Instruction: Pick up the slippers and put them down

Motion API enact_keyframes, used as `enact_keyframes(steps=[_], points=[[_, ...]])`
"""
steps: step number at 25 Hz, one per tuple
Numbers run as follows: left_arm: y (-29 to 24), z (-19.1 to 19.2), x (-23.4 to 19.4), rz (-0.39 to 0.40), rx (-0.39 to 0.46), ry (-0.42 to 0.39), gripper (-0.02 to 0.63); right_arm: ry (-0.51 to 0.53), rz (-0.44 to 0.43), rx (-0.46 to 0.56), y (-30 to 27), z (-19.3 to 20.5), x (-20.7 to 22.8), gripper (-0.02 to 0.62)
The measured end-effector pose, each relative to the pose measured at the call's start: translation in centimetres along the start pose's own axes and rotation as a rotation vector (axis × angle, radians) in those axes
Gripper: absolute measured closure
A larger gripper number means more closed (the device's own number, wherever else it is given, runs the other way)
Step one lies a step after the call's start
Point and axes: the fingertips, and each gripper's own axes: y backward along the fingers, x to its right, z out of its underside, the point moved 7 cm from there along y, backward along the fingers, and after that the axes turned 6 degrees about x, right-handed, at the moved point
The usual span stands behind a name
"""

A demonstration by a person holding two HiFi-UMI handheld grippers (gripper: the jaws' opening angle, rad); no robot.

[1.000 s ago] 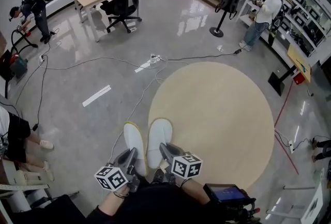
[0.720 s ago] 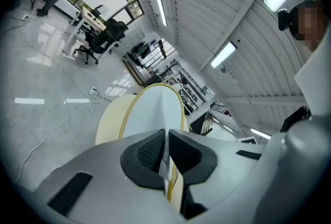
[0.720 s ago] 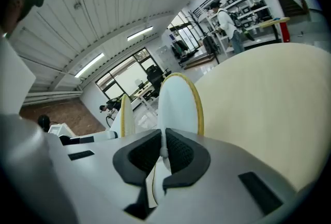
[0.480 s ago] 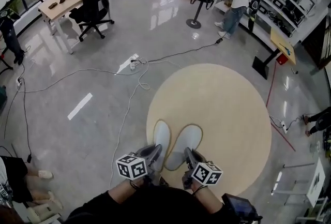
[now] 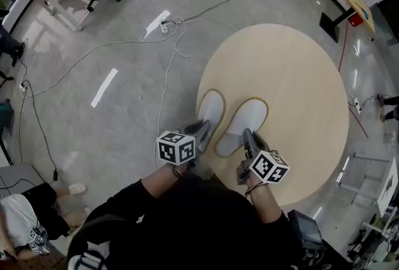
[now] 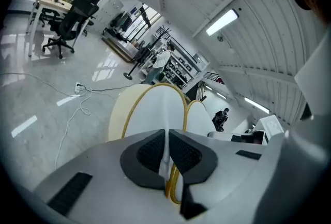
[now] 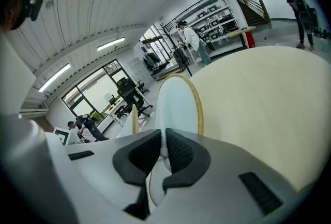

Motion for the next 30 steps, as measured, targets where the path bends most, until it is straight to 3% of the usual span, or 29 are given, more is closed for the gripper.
enact_keyframes(steps=[8, 15, 22, 25, 30], points=[[-5.1, -0.2, -5.8, -0.061, -0.116, 0.0, 0.575, -0.094, 0.057, -0.102, -7.3, 2.3, 0.9, 0.566], [-10.7, -1.1, -8.9, -0.127, -0.165, -0.026, 0.575, 0.004, 0.175, -0.187, -10.9, 2.3, 4.3, 0.566], [-14.6, -1.7, -9.3, -0.153, -0.225, -0.018, 0.575, 0.081, 0.254, -0.229, -14.2, 0.6, 7.5, 0.566], [-16.2, -2.0, -9.3, -0.165, -0.245, -0.018, 0.575, 0.133, 0.268, -0.238, -15.3, -0.1, 8.1, 0.565], [-18.1, -3.1, -8.9, -0.123, -0.267, -0.031, 0.575, 0.17, 0.228, -0.256, -17.7, -0.5, 7.5, 0.565]])
